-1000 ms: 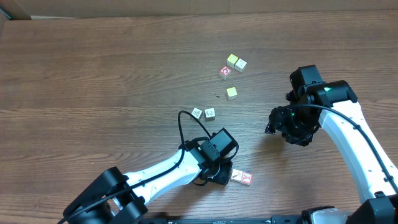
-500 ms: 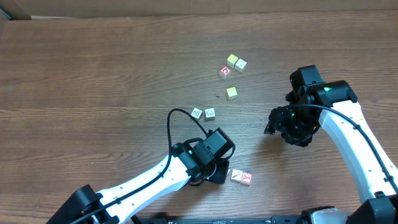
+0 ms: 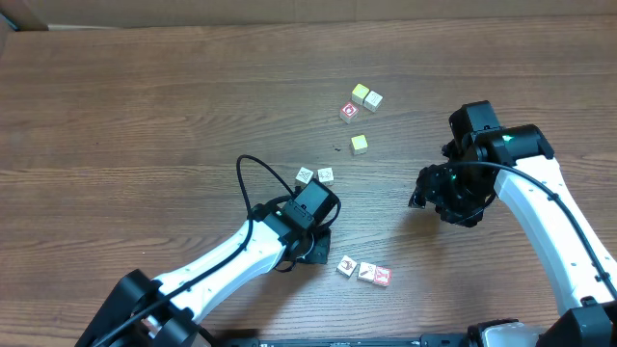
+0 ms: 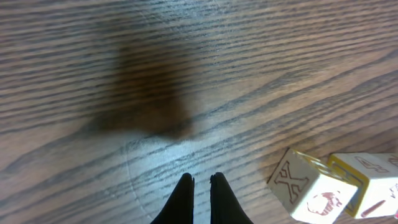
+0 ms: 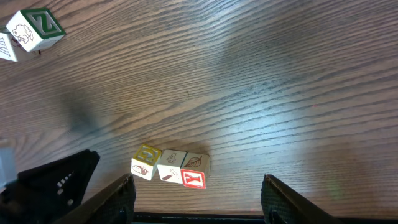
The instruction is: Flip 5 blocks
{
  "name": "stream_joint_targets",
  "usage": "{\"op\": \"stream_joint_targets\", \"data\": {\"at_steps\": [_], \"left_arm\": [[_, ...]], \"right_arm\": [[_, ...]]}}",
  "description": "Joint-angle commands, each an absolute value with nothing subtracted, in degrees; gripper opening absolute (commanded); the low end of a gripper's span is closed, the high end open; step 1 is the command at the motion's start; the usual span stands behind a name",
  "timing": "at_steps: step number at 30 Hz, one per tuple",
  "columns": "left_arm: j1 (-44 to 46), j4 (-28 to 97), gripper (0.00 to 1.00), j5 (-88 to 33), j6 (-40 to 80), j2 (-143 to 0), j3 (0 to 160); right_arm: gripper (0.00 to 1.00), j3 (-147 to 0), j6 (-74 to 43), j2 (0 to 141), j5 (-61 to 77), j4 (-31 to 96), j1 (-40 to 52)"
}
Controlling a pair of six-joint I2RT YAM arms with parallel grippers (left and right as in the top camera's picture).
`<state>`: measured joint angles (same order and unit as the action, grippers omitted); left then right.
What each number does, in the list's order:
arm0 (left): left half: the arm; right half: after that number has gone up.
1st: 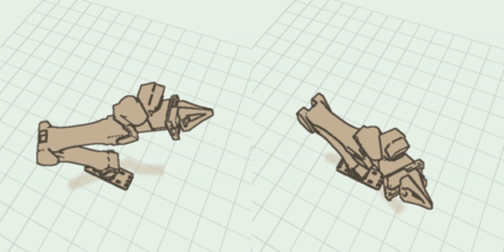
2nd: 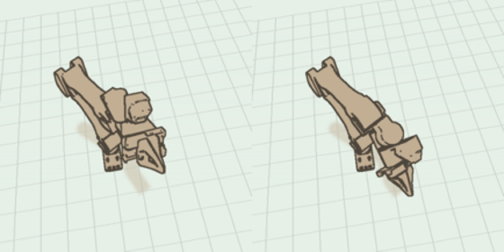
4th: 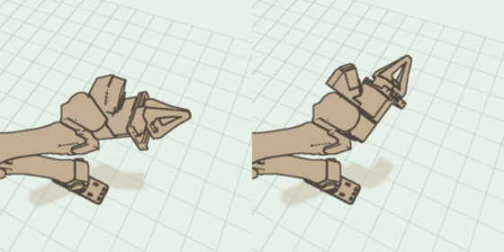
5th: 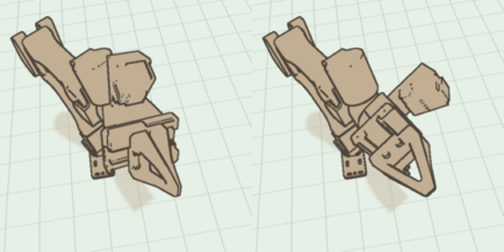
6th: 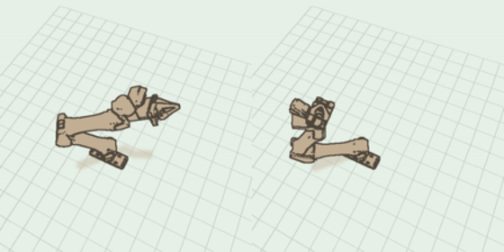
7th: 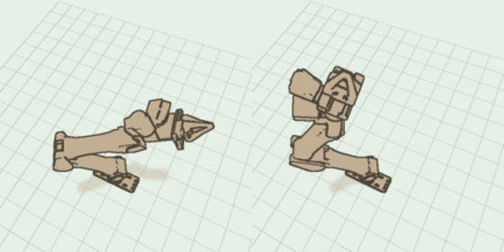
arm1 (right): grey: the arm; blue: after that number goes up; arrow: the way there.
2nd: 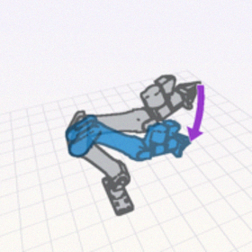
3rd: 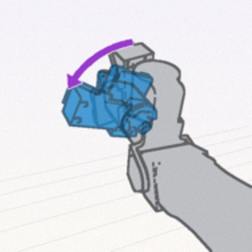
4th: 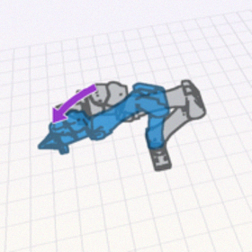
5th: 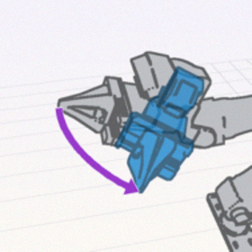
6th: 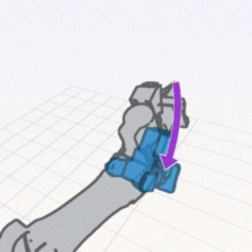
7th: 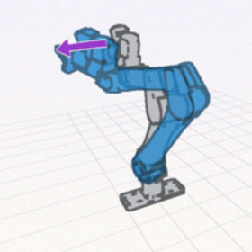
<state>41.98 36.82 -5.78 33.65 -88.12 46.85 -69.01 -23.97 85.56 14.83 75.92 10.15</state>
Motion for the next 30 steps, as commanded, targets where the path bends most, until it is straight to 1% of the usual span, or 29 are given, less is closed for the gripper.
{"op": "stream_joint_targets", "data": {"at_steps": [1, 6, 14, 23, 30], "left_arm": [[41.82, 35.70, 0.04, -8.67, 31.27, -90.63, 46.76], [42.17, 32.73, 0.04, -13.67, 31.81, -93.47, 46.76], [43.99, 31.05, 0.04, -17.67, 33.69, -94.63, 46.76], [46.41, 31.24, 0.04, -19.35, 35.55, -94.63, 46.76], [46.63, 31.42, 0.04, -19.51, 36.25, -94.63, 46.76]], "right_arm": [[0.66, -70.37, -23.90, 84.84, 15.31, 75.53, 10.00], [0.66, -70.37, -23.70, 84.84, 15.31, 75.31, 10.00], [0.66, -70.37, -22.41, 84.84, 15.11, 75.33, 10.00], [0.66, -70.37, -22.41, 84.84, 15.11, 75.37, 10.00], [0.66, -70.37, -22.39, 84.84, 15.11, 75.57, 10.00]]}}
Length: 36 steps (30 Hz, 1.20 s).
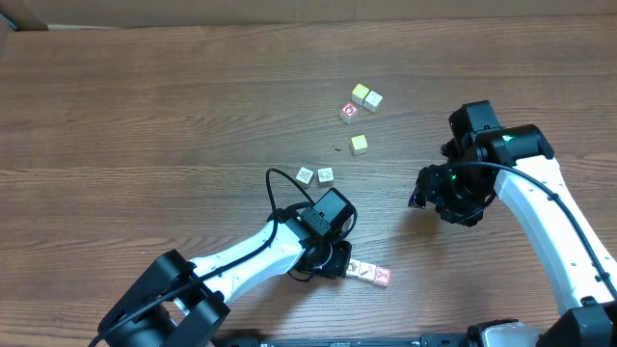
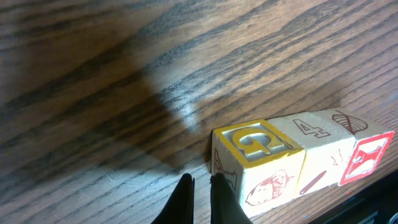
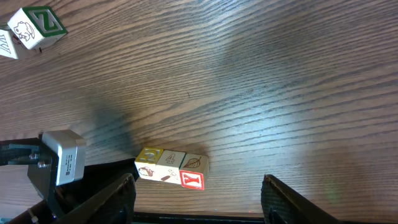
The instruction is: Flip 5 blocks
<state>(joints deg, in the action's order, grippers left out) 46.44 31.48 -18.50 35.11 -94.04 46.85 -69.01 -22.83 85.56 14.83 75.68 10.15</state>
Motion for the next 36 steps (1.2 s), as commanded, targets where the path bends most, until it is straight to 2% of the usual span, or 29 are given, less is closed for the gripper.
{"op": "stream_joint_targets", "data": {"at_steps": [1, 13, 16, 19, 21, 24, 30, 36], "left_arm": [[46.63, 31.38, 0.04, -19.51, 36.25, -94.63, 46.76], [46.09, 31.99, 0.06, -16.10, 34.65, -94.00, 47.64], [44.93, 36.62, 0.17, -9.93, 34.41, -92.68, 51.59], [42.70, 41.78, 0.42, -3.62, 30.76, -92.14, 57.87], [40.60, 43.53, 0.50, -1.58, 27.83, -92.16, 61.56], [36.01, 44.38, 0.61, -1.50, 25.17, -92.27, 66.37], [28.38, 44.62, 0.59, -3.05, 21.69, -95.72, 71.44], [26.94, 45.25, 0.60, -4.32, 17.06, -104.51, 76.23]], "right_arm": [[0.66, -70.37, -22.39, 84.84, 15.11, 75.59, 10.00], [0.66, -70.37, -22.24, 84.84, 15.11, 75.79, 10.00], [0.70, -70.37, -22.24, 84.84, 15.11, 75.77, 10.00], [0.75, -70.37, -22.26, 84.84, 15.11, 75.72, 10.00], [0.81, -70.37, -22.24, 84.84, 15.11, 75.72, 10.00], [0.84, -70.37, -22.24, 84.84, 15.11, 75.72, 10.00], [0.85, -70.37, -22.24, 84.84, 15.11, 75.72, 10.00], [0.86, -70.37, -22.26, 84.84, 15.14, 75.57, 10.00]]}}
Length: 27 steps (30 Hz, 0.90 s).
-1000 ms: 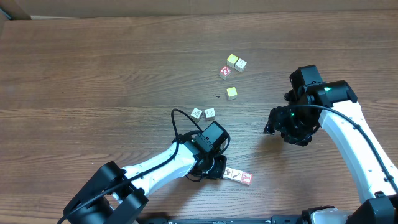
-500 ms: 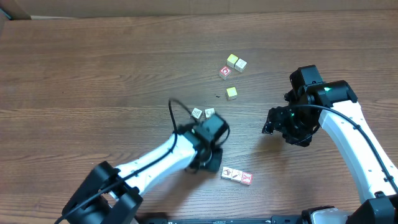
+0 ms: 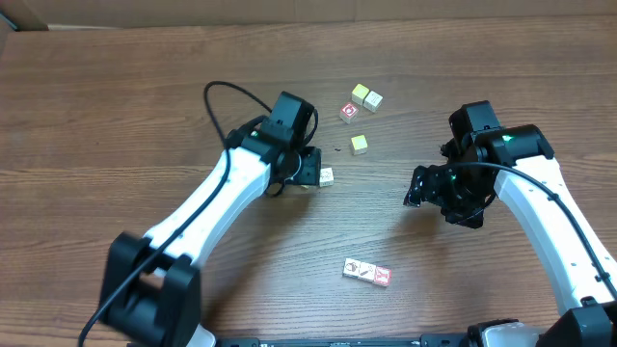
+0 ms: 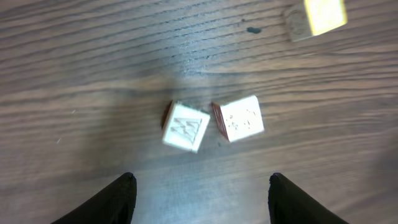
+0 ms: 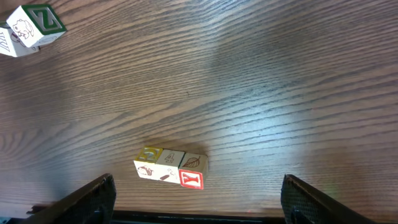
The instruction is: Flip 5 blocks
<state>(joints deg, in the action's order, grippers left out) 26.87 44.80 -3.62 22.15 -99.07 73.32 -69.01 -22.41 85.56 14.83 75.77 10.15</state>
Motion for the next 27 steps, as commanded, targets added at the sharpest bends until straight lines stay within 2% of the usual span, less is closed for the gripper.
{"op": "stream_joint_targets", "data": {"at_steps": [1, 6, 17, 23, 27], "left_arm": [[27.03, 45.89, 0.59, -4.32, 15.84, -106.45, 77.30], [26.48, 49.19, 0.48, -3.88, 13.65, -112.95, 80.84], [25.06, 47.48, 0.47, -4.03, 8.91, -114.98, 81.17], [25.08, 46.92, 0.29, -4.56, 8.97, -114.98, 81.17], [25.15, 47.64, 0.22, -4.73, 9.23, -114.98, 81.19]], "right_arm": [[0.86, -70.37, -22.26, 84.84, 15.14, 75.59, 10.00], [0.86, -70.37, -22.26, 84.84, 15.11, 76.03, 10.00], [0.86, -70.37, -22.26, 84.84, 15.14, 76.23, 10.00], [0.86, -70.37, -22.28, 84.84, 15.14, 76.49, 10.00], [0.86, -70.37, -22.28, 84.84, 15.14, 76.49, 10.00]]}}
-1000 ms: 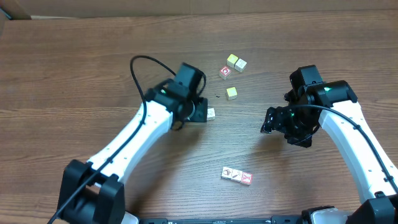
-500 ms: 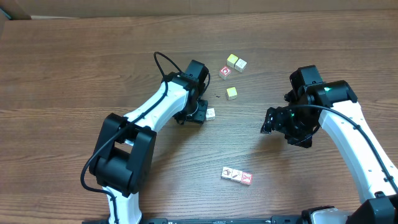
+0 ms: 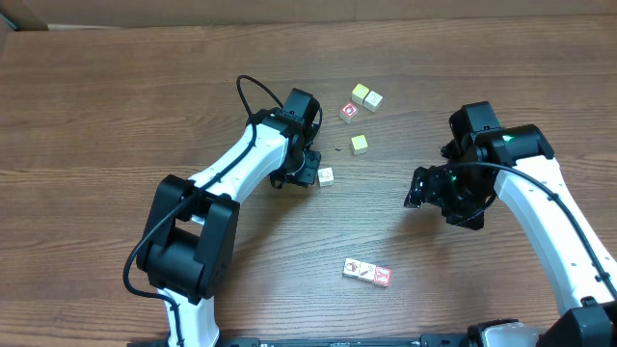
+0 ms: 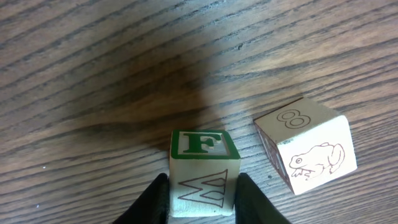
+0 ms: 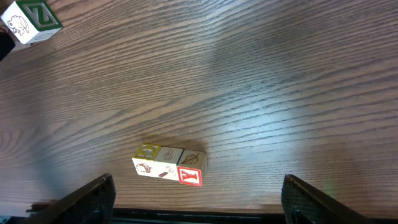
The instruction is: Flip 5 blocks
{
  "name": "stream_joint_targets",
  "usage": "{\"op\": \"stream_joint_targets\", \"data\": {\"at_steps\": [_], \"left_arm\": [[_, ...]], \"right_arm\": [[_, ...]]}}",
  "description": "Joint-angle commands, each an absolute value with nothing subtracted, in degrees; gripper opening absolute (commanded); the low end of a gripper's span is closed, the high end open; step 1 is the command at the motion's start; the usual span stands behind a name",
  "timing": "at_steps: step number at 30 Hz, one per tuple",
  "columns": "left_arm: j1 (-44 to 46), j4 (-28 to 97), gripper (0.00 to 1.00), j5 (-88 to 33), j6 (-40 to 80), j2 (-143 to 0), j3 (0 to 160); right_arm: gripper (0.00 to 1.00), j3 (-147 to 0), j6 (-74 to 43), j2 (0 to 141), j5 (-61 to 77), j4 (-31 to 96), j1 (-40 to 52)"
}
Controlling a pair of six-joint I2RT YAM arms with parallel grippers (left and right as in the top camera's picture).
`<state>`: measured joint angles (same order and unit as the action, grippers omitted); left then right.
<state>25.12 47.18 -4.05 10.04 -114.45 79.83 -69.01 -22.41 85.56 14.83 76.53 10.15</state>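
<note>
My left gripper (image 4: 203, 196) is shut on a wooden block (image 4: 203, 163) resting on the table, one finger against each side. That block shows a green F on top and an outlined M on its near face. Just to its right stands a block with an 8 and a frog (image 4: 305, 144). In the overhead view the left gripper (image 3: 303, 174) hides the F block, and the neighbour block (image 3: 326, 175) sits beside it. My right gripper (image 5: 199, 198) hangs wide open above a row of three blocks (image 5: 168, 165).
Three more blocks (image 3: 360, 100) cluster at the back, with a yellow one (image 3: 359, 143) in front of them. The row of three (image 3: 366, 273) lies near the front edge. A block with a green Z (image 5: 31, 22) shows at the top left of the right wrist view.
The left gripper was open above the pair of middle blocks. Now it is down at the table and shut on the left one, the F block. The right arm has not moved.
The left gripper was shut low over the table left of the front row of three. Then its shut tips stood against the row's G block. Later it was open above the middle pair, and now it grips the F block.
</note>
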Motion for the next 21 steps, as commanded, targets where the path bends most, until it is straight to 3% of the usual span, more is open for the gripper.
{"op": "stream_joint_targets", "data": {"at_steps": [1, 9, 16, 21], "left_arm": [[25.15, 47.86, 0.20, -4.71, 9.45, -114.98, 81.17], [25.08, 54.46, 0.04, -4.60, 12.08, -112.22, 84.86], [25.74, 62.39, 0.04, -4.05, 15.86, -101.84, 84.27], [28.36, 61.60, 0.05, -4.05, 20.18, -93.17, 75.35]], "right_arm": [[0.86, -70.37, -22.28, 84.84, 15.14, 76.51, 10.00], [0.86, -70.37, -22.28, 84.84, 15.14, 76.64, 10.00], [0.86, -70.37, -22.26, 84.84, 15.14, 76.90, 10.00], [0.86, -70.37, -22.24, 84.84, 15.11, 76.86, 10.00]]}}
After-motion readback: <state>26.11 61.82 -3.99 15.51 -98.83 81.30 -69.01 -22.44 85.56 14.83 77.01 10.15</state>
